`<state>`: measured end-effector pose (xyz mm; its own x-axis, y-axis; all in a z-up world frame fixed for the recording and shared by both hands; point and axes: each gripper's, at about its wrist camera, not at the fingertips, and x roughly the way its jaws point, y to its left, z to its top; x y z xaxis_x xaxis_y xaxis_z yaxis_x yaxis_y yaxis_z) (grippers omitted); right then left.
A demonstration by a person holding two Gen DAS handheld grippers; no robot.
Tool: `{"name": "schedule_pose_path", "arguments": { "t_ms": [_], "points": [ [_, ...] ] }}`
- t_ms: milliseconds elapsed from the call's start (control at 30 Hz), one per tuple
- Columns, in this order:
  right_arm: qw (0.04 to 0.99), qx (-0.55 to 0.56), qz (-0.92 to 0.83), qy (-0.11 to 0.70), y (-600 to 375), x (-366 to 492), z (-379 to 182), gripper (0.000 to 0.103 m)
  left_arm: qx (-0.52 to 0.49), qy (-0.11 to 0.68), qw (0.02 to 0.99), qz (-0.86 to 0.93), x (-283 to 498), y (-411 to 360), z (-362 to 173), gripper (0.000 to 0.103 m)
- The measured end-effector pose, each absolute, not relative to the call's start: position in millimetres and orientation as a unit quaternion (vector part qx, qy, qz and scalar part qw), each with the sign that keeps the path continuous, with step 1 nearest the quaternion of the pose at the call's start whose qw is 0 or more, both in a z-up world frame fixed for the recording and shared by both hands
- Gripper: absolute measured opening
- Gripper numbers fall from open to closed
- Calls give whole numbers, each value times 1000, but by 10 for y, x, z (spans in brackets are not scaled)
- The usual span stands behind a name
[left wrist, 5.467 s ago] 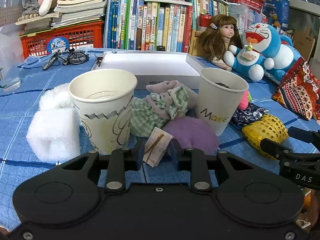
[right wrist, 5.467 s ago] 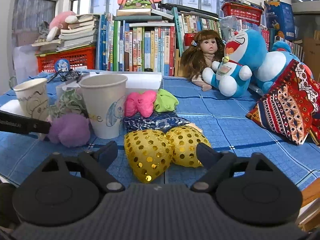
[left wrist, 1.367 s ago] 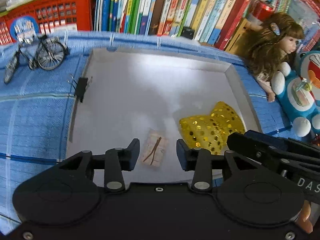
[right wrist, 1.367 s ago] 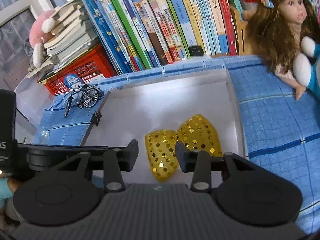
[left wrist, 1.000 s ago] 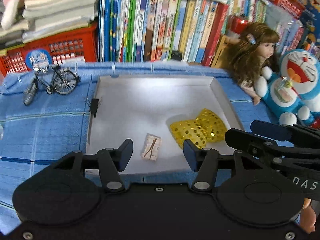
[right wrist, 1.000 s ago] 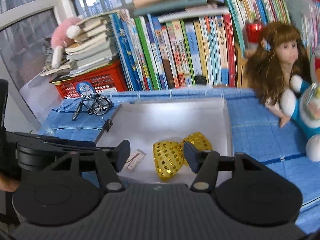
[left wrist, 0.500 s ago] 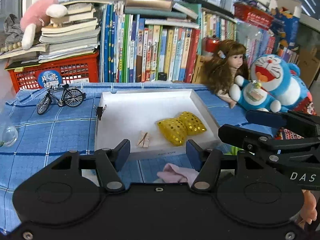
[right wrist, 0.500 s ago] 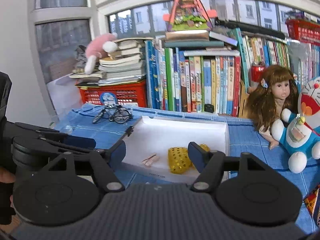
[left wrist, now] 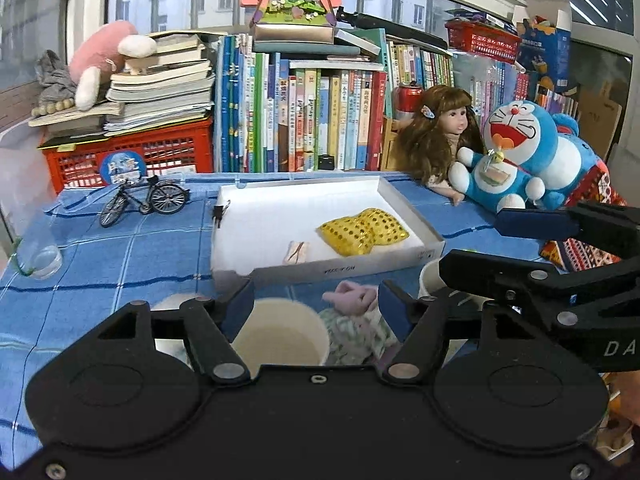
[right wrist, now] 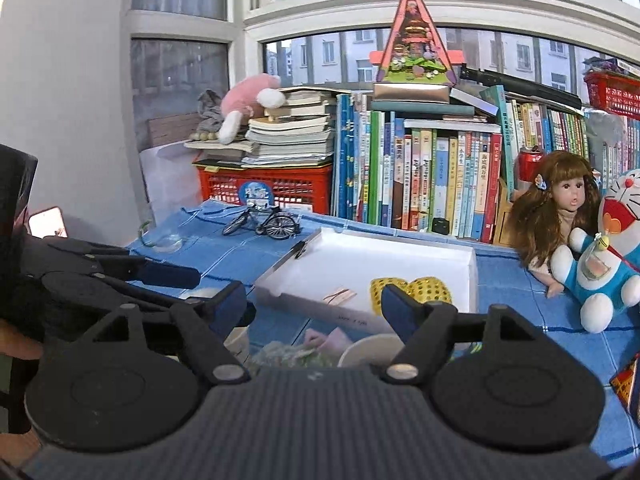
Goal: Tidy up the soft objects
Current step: 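Move the right tool to the purple pom-pom while the left tool reaches the white foam block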
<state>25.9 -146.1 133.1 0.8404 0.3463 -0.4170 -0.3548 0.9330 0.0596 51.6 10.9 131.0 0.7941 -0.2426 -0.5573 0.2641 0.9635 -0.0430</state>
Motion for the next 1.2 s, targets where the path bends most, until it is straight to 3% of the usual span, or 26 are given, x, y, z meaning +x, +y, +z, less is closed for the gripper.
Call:
{"name": "schedule_pose_path", "arguments": {
  "t_ms": [833, 1067, 1200],
  "points": [
    [956, -37, 207, 203, -1112, -109, 860, 85, 23, 263, 961, -78, -66, 523, 784, 74],
    [952, -69, 196, 225, -1075, -105, 671, 85, 20, 243, 968, -59, -197, 751, 734, 80],
    [952, -78, 178, 236, -1079, -106, 541, 85, 18, 263, 964, -22, -131, 883, 593, 78]
  ]
}}
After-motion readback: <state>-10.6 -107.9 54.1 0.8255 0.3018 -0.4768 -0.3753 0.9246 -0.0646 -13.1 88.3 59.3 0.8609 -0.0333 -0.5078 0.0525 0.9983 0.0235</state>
